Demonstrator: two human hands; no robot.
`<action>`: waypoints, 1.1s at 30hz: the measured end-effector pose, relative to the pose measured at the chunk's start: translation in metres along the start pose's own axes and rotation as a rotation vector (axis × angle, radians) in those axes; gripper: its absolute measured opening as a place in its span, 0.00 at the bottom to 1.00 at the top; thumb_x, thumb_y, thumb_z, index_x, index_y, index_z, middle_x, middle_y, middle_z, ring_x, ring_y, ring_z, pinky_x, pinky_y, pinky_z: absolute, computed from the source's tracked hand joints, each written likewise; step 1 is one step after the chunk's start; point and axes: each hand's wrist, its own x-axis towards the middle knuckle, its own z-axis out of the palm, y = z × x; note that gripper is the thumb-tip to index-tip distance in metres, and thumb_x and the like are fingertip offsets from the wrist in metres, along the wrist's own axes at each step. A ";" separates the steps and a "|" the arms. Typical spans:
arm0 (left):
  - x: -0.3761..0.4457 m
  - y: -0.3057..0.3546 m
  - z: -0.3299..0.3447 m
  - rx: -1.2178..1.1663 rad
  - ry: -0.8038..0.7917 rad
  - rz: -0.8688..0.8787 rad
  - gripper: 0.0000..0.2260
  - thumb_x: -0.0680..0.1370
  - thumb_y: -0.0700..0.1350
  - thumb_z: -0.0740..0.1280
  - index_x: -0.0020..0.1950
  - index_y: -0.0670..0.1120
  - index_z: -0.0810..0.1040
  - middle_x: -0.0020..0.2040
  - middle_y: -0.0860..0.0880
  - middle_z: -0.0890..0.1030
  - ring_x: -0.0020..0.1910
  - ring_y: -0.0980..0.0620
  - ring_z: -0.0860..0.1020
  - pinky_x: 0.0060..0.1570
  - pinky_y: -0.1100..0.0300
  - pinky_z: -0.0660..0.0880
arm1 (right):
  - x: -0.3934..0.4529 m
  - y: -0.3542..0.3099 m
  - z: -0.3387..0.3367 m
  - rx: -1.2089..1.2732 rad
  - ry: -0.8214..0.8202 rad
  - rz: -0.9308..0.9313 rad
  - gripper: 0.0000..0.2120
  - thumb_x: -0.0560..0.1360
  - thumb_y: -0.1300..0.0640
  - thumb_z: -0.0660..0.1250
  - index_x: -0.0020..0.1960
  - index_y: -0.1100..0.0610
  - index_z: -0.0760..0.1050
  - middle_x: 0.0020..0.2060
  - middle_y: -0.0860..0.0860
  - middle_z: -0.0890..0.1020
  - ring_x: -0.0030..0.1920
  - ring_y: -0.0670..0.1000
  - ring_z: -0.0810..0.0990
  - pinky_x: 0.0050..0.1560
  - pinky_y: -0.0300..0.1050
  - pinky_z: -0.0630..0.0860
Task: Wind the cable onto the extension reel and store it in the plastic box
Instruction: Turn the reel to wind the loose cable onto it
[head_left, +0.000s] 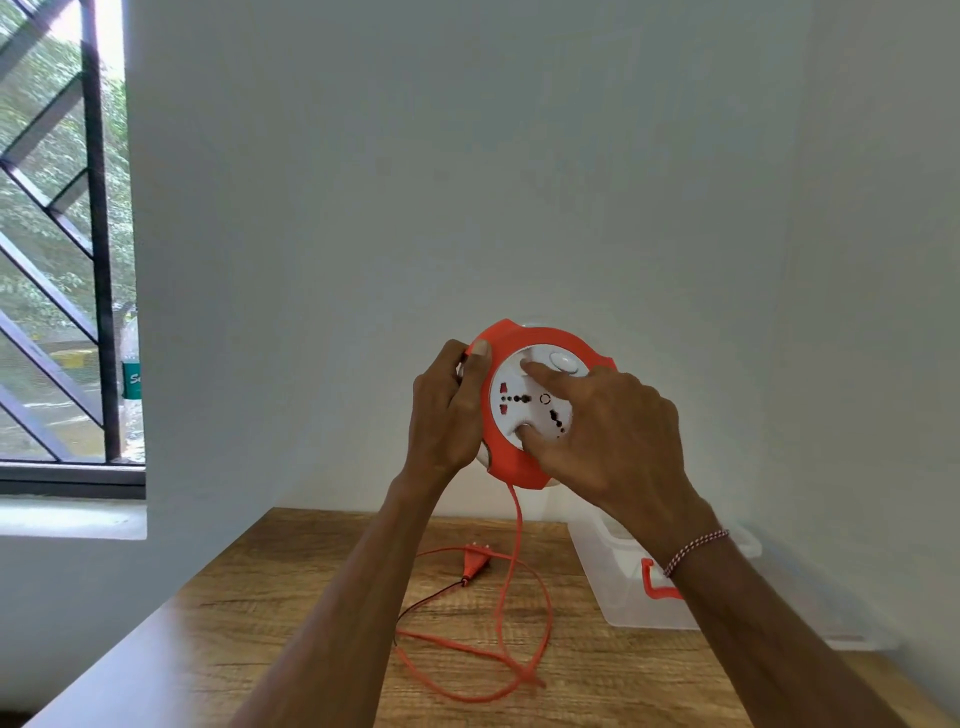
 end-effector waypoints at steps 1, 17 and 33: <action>0.000 0.000 0.000 0.002 0.001 0.002 0.15 0.81 0.56 0.57 0.48 0.46 0.76 0.40 0.58 0.82 0.35 0.57 0.82 0.31 0.64 0.79 | 0.001 -0.001 0.000 0.017 0.012 0.028 0.32 0.68 0.30 0.62 0.67 0.47 0.73 0.54 0.53 0.83 0.46 0.56 0.84 0.45 0.51 0.80; -0.001 -0.001 0.000 -0.035 -0.013 -0.017 0.11 0.82 0.54 0.57 0.48 0.50 0.75 0.39 0.62 0.83 0.36 0.57 0.83 0.32 0.67 0.78 | 0.010 0.013 -0.014 0.109 -0.145 -0.252 0.15 0.65 0.60 0.78 0.50 0.47 0.83 0.60 0.54 0.77 0.60 0.57 0.70 0.51 0.53 0.78; -0.001 0.001 -0.001 -0.068 -0.017 -0.034 0.14 0.82 0.53 0.58 0.47 0.45 0.75 0.38 0.55 0.83 0.34 0.54 0.83 0.31 0.66 0.78 | 0.003 0.006 -0.009 -0.050 -0.062 -0.072 0.26 0.67 0.40 0.71 0.65 0.37 0.72 0.57 0.52 0.79 0.52 0.53 0.76 0.47 0.49 0.78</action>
